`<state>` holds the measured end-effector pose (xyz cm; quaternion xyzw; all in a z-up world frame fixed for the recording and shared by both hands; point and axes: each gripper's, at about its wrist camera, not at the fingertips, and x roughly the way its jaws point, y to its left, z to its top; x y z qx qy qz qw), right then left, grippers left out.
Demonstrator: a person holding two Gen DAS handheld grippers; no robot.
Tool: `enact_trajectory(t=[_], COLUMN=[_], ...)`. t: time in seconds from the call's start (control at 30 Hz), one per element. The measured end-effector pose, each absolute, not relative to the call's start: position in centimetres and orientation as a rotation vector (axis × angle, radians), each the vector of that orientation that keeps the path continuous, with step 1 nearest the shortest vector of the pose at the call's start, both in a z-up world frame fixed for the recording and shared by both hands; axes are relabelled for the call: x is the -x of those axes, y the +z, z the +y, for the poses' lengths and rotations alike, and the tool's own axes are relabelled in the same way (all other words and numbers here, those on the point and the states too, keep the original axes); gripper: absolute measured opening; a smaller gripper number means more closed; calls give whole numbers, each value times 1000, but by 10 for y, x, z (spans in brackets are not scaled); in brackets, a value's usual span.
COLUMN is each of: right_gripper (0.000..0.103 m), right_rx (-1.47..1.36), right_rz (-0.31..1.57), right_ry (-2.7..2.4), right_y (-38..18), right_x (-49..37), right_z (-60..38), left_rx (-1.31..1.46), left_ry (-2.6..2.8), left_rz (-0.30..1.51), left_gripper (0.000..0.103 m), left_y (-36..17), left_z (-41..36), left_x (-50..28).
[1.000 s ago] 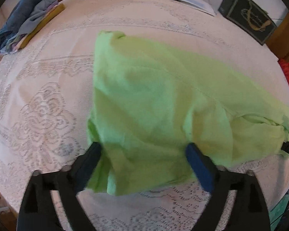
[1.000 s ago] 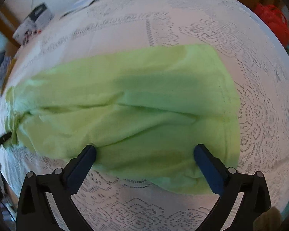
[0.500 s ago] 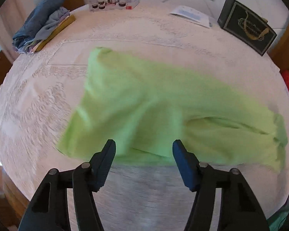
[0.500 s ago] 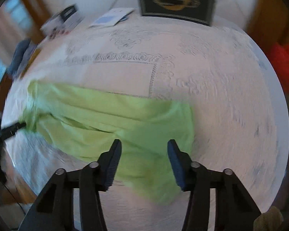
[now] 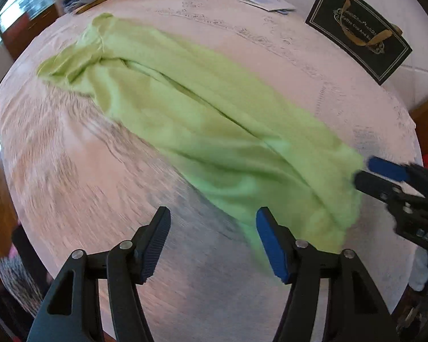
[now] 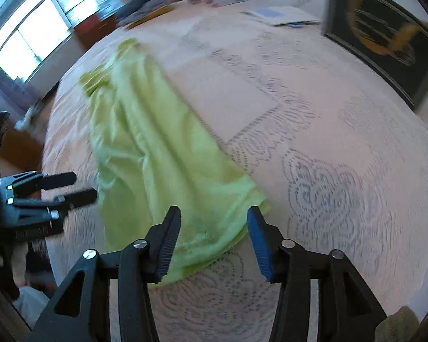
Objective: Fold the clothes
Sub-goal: 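Grasp the shirt end with the left tool while the right tool grips the other corner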
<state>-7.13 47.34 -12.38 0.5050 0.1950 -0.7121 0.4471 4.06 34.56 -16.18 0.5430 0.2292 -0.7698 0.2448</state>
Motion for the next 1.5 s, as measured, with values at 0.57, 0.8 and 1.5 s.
enact_trajectory(t=[0.57, 0.8, 1.5], right_gripper=[57, 45, 16], right_rx=[-1105, -1029, -1060], right_rz=[685, 713, 732], right_ry=[-1510, -1502, -1508], right_y=[-154, -153, -150], right_x=[94, 94, 83], right_z=[468, 476, 470], left_rx=[-1356, -1337, -1343], left_ry=[-1933, -1951, -2067], left_rz=[689, 695, 635], left_gripper=[39, 9, 3], left_y=[-171, -166, -161], left_z=[409, 422, 433], left_x=[-22, -11, -28])
